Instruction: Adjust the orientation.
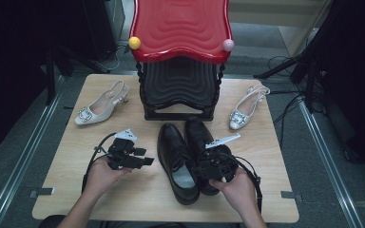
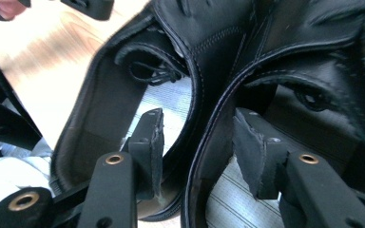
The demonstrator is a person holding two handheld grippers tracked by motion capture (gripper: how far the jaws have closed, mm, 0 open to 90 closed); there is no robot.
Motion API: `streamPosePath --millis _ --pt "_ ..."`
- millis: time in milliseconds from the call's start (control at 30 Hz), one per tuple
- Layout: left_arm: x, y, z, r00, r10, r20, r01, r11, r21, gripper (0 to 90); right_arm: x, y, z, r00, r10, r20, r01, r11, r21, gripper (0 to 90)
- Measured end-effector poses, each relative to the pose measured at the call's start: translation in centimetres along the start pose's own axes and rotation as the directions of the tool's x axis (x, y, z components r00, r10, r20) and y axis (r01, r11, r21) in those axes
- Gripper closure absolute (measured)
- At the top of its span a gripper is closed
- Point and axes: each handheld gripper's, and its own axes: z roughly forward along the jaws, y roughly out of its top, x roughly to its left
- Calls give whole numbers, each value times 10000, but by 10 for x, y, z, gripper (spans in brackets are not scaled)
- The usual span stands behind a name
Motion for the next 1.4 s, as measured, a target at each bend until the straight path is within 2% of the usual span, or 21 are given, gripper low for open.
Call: streamPosePath --millis 167,367,433,600,733,900,1100,1200,1267,1400 --pt "3 3 2 10000 12 29 -12 10000 -39 430 1 7 12 9998 146 158 -152 9992 368 539" --pt "6 4 0 9999 -108 49 110 9996 -258 430 2 17 29 9974 118 716 -175 9966 801 530" --pt "6 4 -1 9999 -138 54 139 9995 -283 431 2 19 34 9947 193 1008 -286 9954 918 566" --pt "8 3 -2 9998 -186 26 186 9992 -356 431 0 20 35 9928 341 1145 -451 9944 952 640" --pt "8 3 -4 9998 -178 8 178 9990 -399 430 -4 19 34 9931 638 987 -720 9940 822 696" --pt "10 3 -5 9998 -223 -18 222 9989 -424 430 -4 18 32 9899 808 1169 -906 9926 814 772" --pt "12 2 -7 9995 -301 -62 298 9984 -481 430 -9 17 30 9895 1043 1003 -1122 9907 769 797" --pt "13 3 -8 9997 -141 -194 134 9994 -332 424 -12 17 28 9901 1098 878 -1171 9896 836 808" --pt "15 2 -10 9999 -85 -137 80 9995 -314 416 -14 16 25 9907 1082 823 -1154 9893 894 814" --pt "16 0 -13 9998 17 -205 -24 9994 -348 413 -19 13 20 9931 892 768 -962 9910 932 823"
